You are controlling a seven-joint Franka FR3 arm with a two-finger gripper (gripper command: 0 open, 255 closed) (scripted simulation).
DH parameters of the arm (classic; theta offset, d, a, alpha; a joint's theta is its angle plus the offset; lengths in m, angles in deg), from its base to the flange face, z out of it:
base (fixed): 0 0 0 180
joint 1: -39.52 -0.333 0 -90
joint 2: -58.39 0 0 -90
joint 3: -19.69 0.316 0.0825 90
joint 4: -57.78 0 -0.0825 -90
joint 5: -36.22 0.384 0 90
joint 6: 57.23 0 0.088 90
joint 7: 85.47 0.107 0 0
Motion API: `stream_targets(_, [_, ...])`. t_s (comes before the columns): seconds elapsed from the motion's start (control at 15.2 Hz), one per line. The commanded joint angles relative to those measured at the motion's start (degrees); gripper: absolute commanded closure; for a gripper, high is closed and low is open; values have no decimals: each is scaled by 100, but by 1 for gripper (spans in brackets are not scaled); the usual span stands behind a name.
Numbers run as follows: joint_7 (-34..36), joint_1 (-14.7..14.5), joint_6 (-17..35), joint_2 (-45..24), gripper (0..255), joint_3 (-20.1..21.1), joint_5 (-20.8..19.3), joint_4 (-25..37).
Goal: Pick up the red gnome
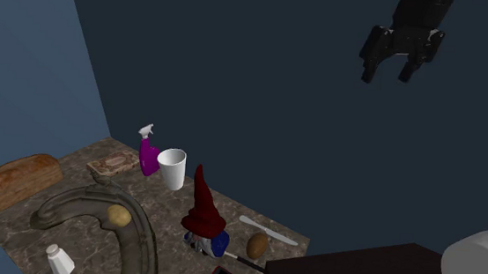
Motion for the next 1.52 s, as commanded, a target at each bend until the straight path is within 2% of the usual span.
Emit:
stream_targets(0.0, [0,0,0,0,0,0,0,0])
stream_targets(0.46, [1211,-148,1115,104,0,1083,331,-819])
stream_targets(0.92, [2544,-138,2296,-419,0,2336,481,-1127])
stream_targets(1.19, [3412,86,2947,-973,0,3163,347,-1056])
stream_targets(1.45, [4425,588,3512,-1666,0,4138,-75,-804])
